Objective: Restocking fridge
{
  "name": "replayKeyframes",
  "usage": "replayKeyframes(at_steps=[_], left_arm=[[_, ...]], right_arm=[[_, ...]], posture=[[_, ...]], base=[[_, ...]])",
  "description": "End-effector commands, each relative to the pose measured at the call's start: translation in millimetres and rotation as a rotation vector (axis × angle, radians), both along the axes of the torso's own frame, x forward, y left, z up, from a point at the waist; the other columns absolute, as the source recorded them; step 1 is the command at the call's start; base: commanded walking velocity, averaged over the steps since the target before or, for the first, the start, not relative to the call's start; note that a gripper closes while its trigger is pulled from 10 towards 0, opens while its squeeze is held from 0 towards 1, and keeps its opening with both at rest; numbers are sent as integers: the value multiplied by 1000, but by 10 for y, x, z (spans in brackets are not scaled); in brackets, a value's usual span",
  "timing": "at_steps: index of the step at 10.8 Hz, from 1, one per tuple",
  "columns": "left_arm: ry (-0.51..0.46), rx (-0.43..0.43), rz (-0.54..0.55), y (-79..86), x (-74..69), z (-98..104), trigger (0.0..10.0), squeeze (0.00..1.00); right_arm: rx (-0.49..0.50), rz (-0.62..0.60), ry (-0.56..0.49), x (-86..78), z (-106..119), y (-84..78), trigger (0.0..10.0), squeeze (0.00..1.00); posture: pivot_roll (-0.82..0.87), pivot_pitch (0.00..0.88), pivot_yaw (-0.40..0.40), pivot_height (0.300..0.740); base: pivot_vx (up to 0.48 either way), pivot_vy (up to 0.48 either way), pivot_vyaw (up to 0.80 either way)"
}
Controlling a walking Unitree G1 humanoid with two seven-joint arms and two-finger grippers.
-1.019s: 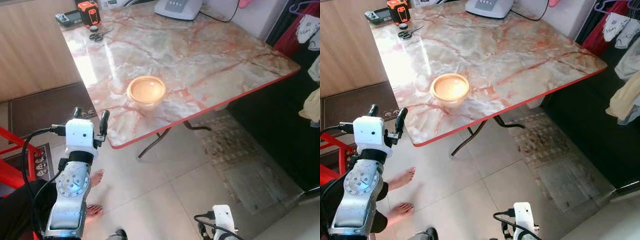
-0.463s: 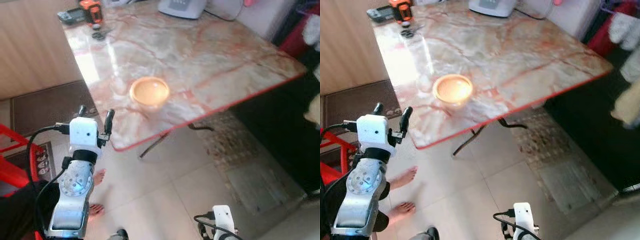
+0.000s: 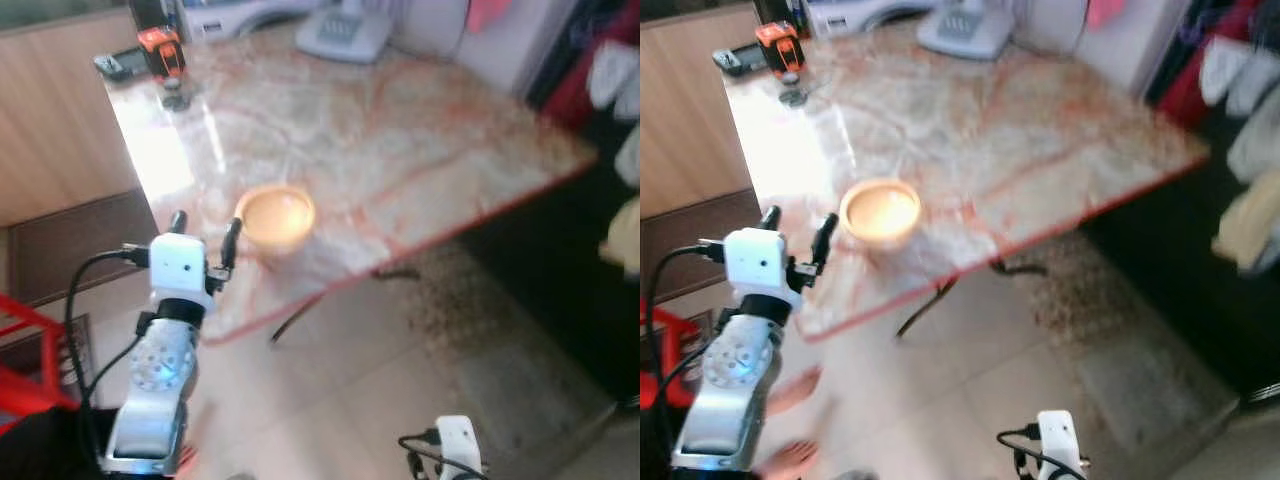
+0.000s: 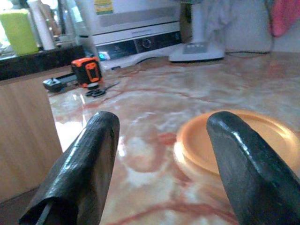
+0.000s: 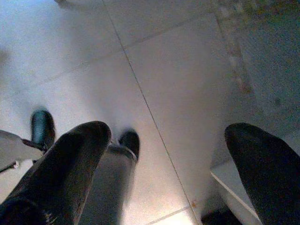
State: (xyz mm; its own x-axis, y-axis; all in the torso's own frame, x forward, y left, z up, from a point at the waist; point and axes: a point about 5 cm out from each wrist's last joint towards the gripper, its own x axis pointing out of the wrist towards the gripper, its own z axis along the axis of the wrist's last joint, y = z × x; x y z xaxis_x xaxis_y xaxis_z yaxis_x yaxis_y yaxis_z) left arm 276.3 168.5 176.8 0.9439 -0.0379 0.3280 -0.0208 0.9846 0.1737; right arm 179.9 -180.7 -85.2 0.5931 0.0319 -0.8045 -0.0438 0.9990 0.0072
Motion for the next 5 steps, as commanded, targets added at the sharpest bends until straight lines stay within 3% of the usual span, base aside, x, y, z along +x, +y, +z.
replayKeyframes(at_steps=[1, 5], left_arm=[[-2, 2, 5, 29, -17, 8, 10000, 0], [-9, -4, 0, 9, -4, 42, 10000, 0]], right_arm=[[15, 4, 18, -37, -25, 60, 10000, 0], [16, 1, 19, -26, -22, 60, 10000, 0]], posture=[[-106, 161, -42, 740], [-105, 192, -46, 740]], base=[[281, 0, 0], [286, 0, 0]])
